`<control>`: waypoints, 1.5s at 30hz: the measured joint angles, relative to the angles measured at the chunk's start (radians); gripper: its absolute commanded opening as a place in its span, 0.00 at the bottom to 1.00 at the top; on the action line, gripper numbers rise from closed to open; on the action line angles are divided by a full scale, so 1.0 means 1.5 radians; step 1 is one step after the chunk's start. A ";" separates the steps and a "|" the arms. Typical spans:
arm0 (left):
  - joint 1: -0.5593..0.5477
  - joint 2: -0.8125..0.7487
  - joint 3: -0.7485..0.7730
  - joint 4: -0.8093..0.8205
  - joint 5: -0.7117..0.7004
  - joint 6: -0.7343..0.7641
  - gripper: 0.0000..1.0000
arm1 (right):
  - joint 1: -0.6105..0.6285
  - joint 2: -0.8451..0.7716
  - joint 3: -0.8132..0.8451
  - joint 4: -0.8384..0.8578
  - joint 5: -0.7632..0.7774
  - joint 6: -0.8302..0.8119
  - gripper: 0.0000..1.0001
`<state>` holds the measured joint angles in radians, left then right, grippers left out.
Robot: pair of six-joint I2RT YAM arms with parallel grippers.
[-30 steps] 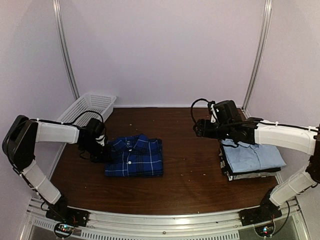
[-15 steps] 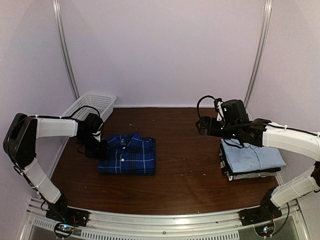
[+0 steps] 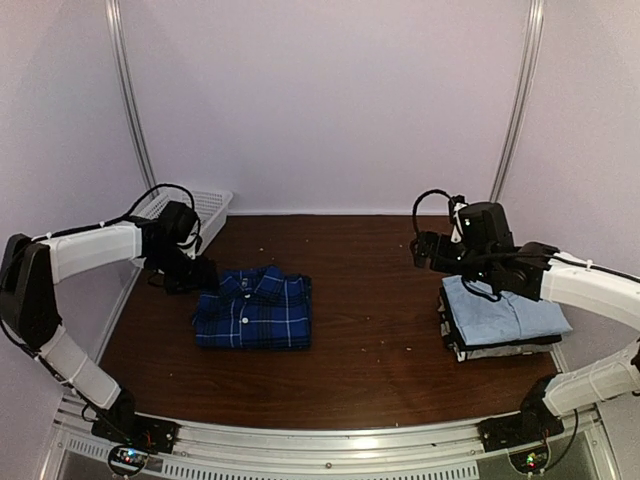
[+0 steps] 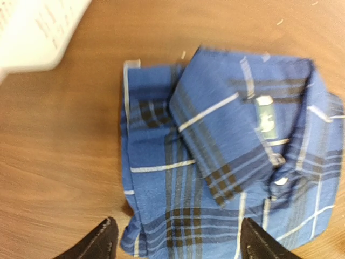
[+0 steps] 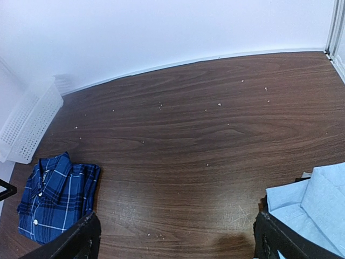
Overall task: Fold and stack the long sleeve shirts
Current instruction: Move the square-folded shirt to the center of the board.
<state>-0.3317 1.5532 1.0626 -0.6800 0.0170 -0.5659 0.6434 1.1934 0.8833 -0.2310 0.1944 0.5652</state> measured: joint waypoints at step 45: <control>-0.111 -0.254 -0.088 0.269 0.149 0.095 0.98 | 0.083 0.266 -0.028 -0.264 0.103 0.181 0.34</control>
<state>-0.4976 1.1717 0.9310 -0.2771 0.2401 -0.4236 0.7673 1.5921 0.8417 -0.6273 0.3489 0.8371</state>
